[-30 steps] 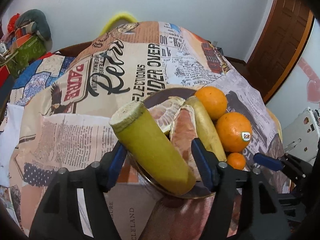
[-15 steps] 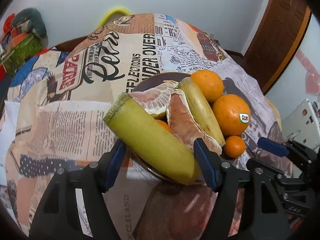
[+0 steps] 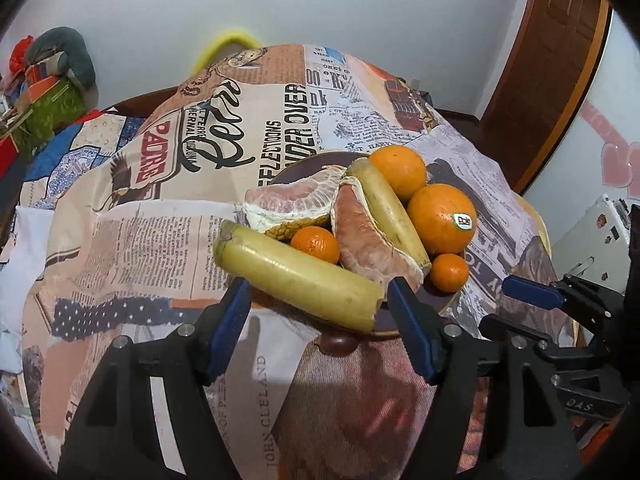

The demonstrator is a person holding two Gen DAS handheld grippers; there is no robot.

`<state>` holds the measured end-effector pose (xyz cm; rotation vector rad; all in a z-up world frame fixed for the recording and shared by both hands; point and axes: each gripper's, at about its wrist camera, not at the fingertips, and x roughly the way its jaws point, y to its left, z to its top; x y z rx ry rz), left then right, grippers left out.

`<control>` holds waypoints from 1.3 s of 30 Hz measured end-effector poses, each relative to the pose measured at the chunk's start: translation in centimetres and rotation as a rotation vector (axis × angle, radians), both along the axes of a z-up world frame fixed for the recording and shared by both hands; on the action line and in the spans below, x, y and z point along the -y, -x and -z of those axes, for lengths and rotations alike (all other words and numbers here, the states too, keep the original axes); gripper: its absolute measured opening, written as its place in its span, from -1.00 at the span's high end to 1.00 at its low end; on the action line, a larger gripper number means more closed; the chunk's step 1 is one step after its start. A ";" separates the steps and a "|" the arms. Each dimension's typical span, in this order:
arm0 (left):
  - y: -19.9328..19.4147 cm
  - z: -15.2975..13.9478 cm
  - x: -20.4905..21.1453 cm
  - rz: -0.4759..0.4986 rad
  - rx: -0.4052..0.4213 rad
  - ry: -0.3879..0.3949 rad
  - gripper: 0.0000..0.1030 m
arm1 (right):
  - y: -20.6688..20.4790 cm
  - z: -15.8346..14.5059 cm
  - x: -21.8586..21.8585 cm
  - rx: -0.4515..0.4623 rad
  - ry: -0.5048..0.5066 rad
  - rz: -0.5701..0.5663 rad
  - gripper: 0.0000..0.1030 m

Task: Organize fruits
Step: 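Grasp the red grape with the left tool while the right grasps the brown date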

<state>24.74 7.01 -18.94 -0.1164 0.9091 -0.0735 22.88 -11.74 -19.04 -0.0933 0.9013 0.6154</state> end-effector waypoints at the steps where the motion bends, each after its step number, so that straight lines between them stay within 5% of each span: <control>1: 0.4 0.0 0.0 0.001 0.002 0.000 -0.36 | 0.1 0.1 0.0 -0.002 0.001 -0.002 0.07; 10: 2.3 2.2 -0.3 -0.002 -0.029 -0.005 -0.31 | 0.6 1.4 -0.3 -0.039 -0.005 -0.017 0.07; 14: 2.3 3.4 0.1 0.025 -0.057 0.024 0.13 | 0.6 1.9 -1.1 -0.046 0.003 -0.039 0.07; 18: 1.8 4.2 0.6 0.044 -0.070 0.024 0.27 | 0.4 2.4 -1.7 -0.053 0.004 -0.053 0.10; 24: 0.9 4.7 1.2 0.067 -0.077 0.010 0.28 | 0.1 2.8 -2.6 -0.049 0.017 -0.071 0.25; 29: 1.0 5.0 1.8 0.078 -0.070 -0.026 0.29 | -0.2 3.0 -2.5 -0.053 0.007 -0.062 0.63; 39: 1.1 5.0 1.9 0.076 -0.060 -0.037 0.47 | 0.3 2.6 -2.1 -0.056 -0.006 -0.061 0.65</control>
